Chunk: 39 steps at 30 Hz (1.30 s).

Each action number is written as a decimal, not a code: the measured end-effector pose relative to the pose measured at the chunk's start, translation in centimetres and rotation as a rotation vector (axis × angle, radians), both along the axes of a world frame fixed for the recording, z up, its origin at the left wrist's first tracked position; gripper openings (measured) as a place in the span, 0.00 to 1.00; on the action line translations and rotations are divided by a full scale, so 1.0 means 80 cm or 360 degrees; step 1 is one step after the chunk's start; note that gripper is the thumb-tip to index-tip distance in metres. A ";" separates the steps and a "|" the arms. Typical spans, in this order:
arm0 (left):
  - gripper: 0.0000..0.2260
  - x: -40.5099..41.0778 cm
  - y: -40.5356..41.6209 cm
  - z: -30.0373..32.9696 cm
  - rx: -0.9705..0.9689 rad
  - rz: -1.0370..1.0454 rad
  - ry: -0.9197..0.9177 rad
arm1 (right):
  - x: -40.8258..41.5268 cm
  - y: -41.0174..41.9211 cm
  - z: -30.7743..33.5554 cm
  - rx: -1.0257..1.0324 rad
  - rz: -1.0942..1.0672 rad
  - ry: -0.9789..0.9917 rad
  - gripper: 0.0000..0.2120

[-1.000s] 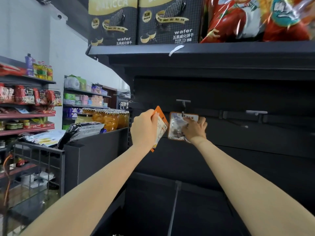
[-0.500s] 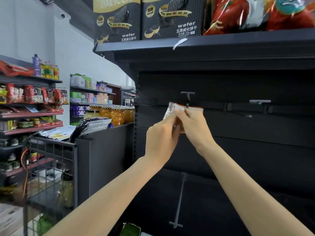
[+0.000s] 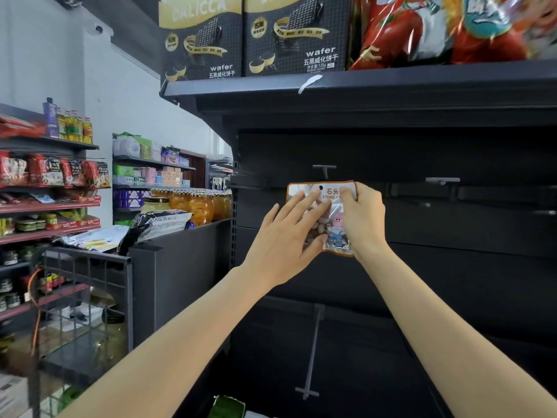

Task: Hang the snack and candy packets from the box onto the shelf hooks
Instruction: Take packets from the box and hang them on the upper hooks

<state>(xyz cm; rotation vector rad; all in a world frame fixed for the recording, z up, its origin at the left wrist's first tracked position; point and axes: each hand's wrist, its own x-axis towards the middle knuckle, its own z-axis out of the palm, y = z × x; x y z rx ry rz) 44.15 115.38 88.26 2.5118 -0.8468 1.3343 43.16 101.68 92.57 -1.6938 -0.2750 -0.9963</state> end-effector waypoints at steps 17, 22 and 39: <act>0.27 0.009 -0.001 0.006 -0.0011 -0.0049 -0.0083 | 0.024 -0.006 -0.006 0.0071 -0.0004 -0.0075 0.13; 0.25 0.027 -0.014 0.002 0.0004 -0.0028 0.0045 | 0.035 -0.017 -0.013 -0.0178 -0.0109 -0.0236 0.10; 0.32 0.133 -0.057 0.030 0.0240 0.0302 0.0688 | 0.144 -0.043 -0.029 -0.0648 -0.0182 0.0336 0.21</act>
